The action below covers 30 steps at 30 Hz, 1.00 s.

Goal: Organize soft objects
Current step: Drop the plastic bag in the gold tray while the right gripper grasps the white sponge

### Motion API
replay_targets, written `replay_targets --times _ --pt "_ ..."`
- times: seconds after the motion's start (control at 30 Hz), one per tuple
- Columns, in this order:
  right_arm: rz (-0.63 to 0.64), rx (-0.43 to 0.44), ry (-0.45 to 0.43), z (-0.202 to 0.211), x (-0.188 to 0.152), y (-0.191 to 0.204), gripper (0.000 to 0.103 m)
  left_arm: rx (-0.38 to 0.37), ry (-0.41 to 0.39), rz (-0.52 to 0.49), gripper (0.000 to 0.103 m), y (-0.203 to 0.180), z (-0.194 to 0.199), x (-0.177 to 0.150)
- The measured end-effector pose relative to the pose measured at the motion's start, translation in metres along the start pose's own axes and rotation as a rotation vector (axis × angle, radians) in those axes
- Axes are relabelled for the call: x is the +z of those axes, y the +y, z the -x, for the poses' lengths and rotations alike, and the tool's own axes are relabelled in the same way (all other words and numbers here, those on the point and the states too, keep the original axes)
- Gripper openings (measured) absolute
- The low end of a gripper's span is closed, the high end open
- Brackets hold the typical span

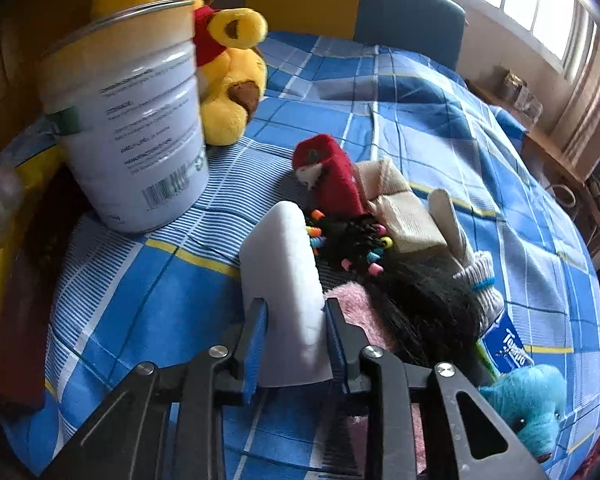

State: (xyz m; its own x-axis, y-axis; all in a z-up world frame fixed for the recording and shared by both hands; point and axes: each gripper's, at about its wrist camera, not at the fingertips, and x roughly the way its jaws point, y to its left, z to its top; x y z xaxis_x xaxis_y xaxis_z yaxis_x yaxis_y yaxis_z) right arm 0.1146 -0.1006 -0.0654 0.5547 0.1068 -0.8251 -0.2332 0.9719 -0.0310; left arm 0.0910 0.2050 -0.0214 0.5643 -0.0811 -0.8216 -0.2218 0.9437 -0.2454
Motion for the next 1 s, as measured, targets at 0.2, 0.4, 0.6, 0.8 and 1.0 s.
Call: replay_targets --times 0.2,0.4,0.6,0.8,1.0 --pt "-0.019 0.018 0.0 -0.004 0.001 -0.005 0.03 -0.002 0.002 0.004 0.027 -0.001 -0.016 0.014" --pt "-0.016 0.011 -0.003 -0.006 0.001 -0.006 0.032 -0.007 -0.005 0.006 0.055 0.0 -0.005 0.0" --pt "0.004 -0.004 -0.005 -0.006 0.001 -0.003 0.032 0.067 -0.033 -0.09 0.056 -0.007 0.015 -0.031" --pt "-0.009 0.009 -0.007 -0.002 0.0 -0.003 0.028 0.035 -0.056 -0.124 0.058 -0.007 0.031 -0.062" --pt "-0.036 0.049 0.012 -0.001 -0.002 -0.006 0.028 0.023 -0.159 -0.186 0.088 -0.017 0.048 -0.08"
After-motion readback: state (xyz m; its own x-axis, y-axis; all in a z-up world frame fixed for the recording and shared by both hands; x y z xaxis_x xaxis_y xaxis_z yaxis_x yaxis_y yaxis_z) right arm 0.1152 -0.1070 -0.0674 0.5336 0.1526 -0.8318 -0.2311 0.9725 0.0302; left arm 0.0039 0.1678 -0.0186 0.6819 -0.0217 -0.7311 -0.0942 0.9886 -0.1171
